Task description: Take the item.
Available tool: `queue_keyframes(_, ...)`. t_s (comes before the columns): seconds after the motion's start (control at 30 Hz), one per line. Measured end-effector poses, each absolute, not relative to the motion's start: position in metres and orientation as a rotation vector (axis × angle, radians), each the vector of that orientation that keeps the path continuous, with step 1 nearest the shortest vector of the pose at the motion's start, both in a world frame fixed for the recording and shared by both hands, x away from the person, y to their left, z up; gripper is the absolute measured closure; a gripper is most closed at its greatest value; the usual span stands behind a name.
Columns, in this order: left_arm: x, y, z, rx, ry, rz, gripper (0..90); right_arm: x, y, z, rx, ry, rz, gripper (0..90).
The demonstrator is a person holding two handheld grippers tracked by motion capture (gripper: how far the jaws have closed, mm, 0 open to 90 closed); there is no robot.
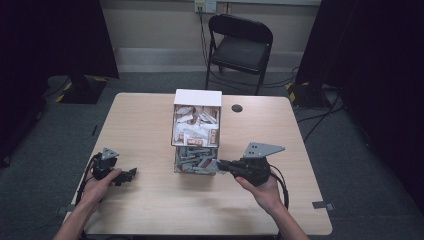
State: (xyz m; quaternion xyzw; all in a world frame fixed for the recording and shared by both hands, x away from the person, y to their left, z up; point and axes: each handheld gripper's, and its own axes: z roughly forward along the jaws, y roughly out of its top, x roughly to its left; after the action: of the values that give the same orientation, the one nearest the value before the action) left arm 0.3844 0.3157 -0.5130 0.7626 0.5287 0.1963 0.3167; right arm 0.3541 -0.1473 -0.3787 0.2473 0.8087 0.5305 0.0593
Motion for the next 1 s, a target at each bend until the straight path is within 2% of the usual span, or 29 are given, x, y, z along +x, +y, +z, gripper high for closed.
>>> queue_keyframes(1.0,0.384,0.316,-0.513,2.006,1.392,0.518,0.0,0.362,-0.211,-0.375,0.938,2.279,1.538,89.0)
